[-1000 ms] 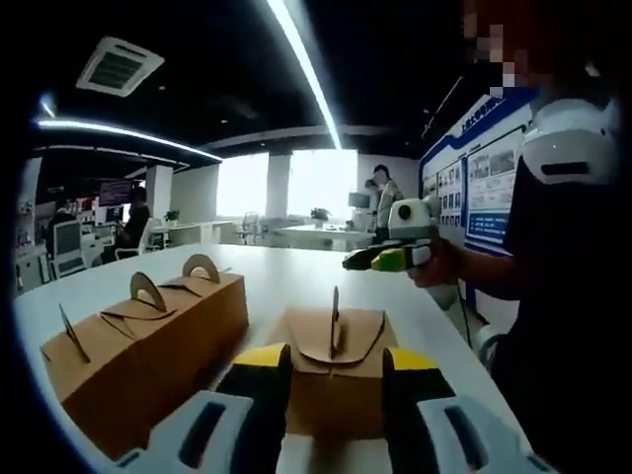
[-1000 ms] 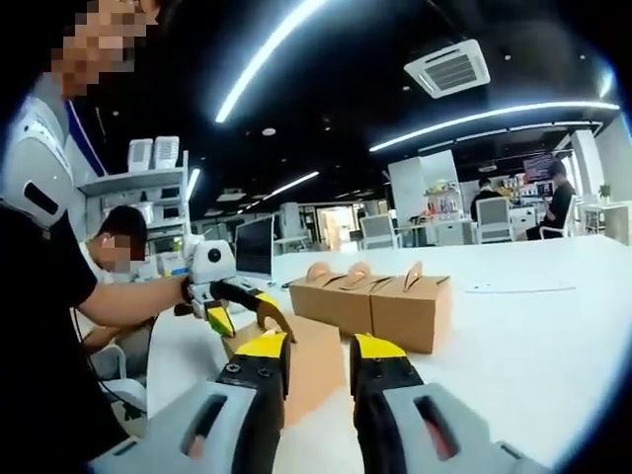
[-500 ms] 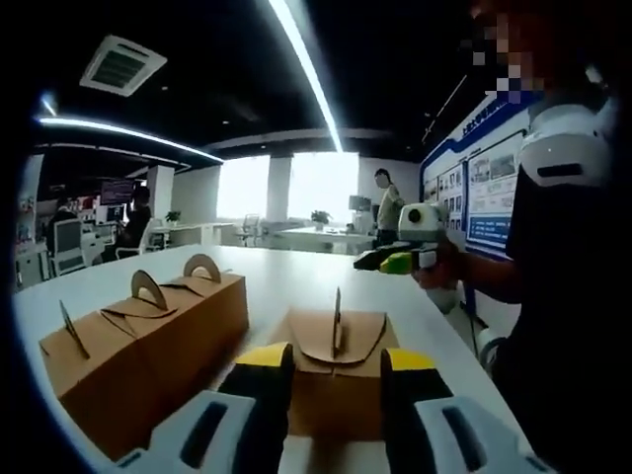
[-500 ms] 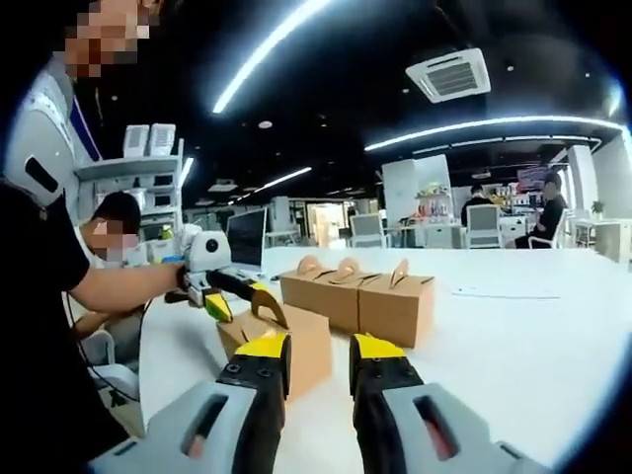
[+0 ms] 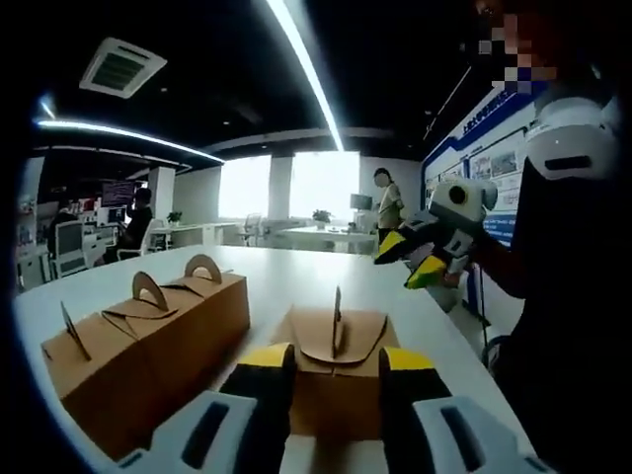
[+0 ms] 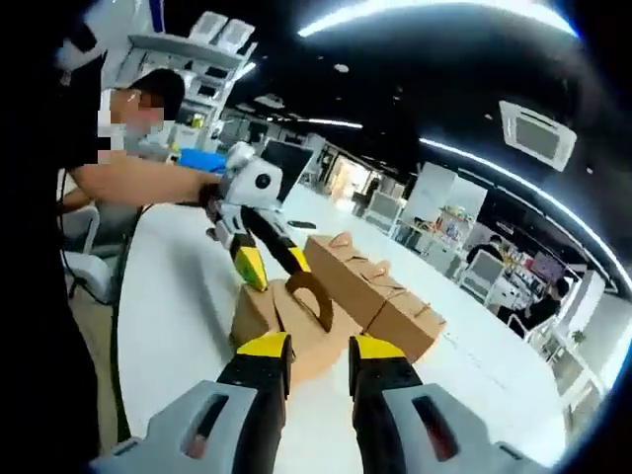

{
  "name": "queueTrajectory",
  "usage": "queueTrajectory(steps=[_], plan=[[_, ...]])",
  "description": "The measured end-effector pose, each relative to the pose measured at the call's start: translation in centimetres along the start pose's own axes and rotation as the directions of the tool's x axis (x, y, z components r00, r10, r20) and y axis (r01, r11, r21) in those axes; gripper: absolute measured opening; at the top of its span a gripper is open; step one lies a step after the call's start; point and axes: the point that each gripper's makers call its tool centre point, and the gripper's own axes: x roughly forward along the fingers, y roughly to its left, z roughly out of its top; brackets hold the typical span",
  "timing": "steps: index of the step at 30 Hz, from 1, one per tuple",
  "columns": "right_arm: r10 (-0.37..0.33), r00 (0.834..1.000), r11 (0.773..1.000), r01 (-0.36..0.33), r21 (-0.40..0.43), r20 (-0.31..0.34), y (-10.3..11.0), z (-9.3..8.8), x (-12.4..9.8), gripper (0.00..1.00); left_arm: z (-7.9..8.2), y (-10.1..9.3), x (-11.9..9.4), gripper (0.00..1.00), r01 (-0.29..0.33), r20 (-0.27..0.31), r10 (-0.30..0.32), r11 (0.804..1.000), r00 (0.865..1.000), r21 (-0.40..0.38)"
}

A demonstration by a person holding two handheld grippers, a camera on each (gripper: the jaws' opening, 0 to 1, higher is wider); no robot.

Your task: Pick up one paper box from the group, open the paper box, and remove the item inside

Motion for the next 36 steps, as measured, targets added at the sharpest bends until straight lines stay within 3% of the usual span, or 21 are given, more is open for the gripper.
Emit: queueTrajectory(steps=[4,5,7,15,19,24,29,36], plan=[[-0.009,0.998,0.982,-0.004,-0.188,-0.066,1.3,0.6,1.4,0.21,-0.1,0.1,-0.2,0.35,0.006,-0.019,-0.006,1.0,1.0,0.016],[-0.024,0.995,0.964,-0.002,-0.266,-0.095,1.5,0.6,1.7,0.19,-0.1,0.1,-0.2,0.35,0.006,-0.017,-0.005,1.0,1.0,0.015],[-0.042,0.991,0.946,-0.002,-0.324,-0.127,1.5,0.6,2.0,0.18,-0.2,0.2,-0.2,0.35,0.005,-0.007,-0.004,1.0,1.0,0.013],[-0.032,0.985,0.929,-0.034,-0.369,-0.171,2.0,-0.2,2.8,0.17,-0.1,0.3,-0.1,0.35,0.012,-0.036,-0.012,1.0,0.999,0.01],[-0.042,0.978,0.919,-0.043,-0.391,-0.205,1.7,-0.4,2.9,0.16,-0.2,0.4,-0.2,0.35,0.018,-0.01,-0.018,1.0,1.0,0.003],[-0.03,0.982,0.934,-0.039,-0.356,-0.186,1.3,0.2,3.0,0.15,0.0,0.3,-0.3,0.35,0.028,0.007,-0.028,1.0,1.0,-0.007],[-0.01,0.97,0.912,-0.091,-0.401,-0.242,1.6,-0.8,3.4,0.14,0.0,0.2,-0.3,0.33,0.022,0.003,-0.022,1.0,1.0,0.008],[0.026,0.961,0.898,-0.144,-0.416,-0.276,1.6,-0.5,3.9,0.13,0.0,-0.1,-0.2,0.31,0.016,-0.026,-0.016,1.0,1.0,0.014]])
